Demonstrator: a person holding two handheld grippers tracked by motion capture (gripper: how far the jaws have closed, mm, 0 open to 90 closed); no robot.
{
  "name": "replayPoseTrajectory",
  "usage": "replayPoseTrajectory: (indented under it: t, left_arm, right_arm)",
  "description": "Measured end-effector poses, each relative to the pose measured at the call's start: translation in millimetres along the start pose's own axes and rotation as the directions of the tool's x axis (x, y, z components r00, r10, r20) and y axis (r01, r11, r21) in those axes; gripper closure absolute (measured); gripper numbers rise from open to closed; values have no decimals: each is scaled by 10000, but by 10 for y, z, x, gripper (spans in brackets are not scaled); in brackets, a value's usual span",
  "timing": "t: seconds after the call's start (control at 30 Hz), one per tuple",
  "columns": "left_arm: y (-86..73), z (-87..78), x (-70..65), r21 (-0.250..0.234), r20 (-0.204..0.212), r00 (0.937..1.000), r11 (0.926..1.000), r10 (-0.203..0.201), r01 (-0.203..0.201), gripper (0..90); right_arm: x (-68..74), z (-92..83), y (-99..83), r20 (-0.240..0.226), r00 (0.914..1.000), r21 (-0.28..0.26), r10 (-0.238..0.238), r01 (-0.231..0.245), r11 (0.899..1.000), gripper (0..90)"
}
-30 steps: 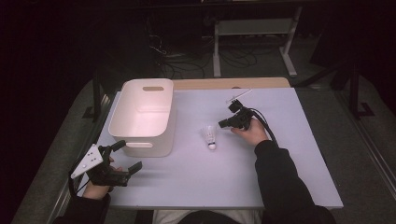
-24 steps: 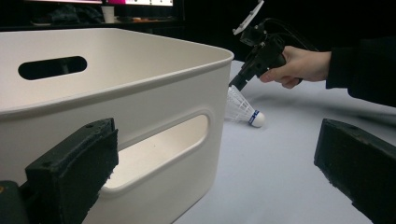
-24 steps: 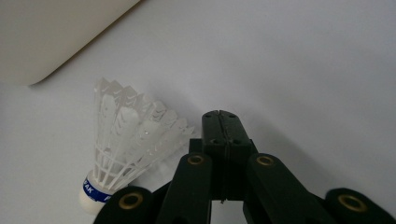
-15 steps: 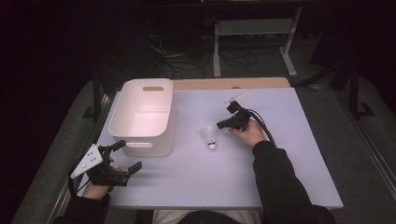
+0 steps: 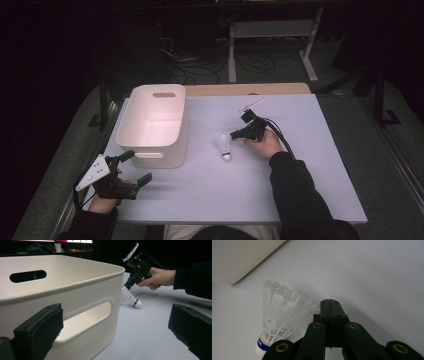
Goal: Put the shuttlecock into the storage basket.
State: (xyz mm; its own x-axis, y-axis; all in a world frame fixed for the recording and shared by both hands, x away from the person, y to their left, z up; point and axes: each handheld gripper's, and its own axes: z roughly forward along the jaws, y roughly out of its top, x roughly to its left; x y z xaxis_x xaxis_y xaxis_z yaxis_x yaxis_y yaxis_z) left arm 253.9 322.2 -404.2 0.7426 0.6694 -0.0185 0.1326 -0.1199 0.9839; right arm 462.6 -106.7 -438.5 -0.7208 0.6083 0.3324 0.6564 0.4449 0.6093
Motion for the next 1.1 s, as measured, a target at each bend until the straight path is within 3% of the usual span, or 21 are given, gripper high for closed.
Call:
replayPoseTrajectory:
  t: [0.73,1.1]
  left_arm:
    - [0,1,0,8,12,10000,10000,0,0,0]
    - [0,-2,0,-4,27,10000,10000,21,-21,0]
  right_arm:
    - [146,42,39,-396,9985,-48,-370,369,9993,891]
    - [324,118,132,-656,9944,41,-828,833,9965,891]
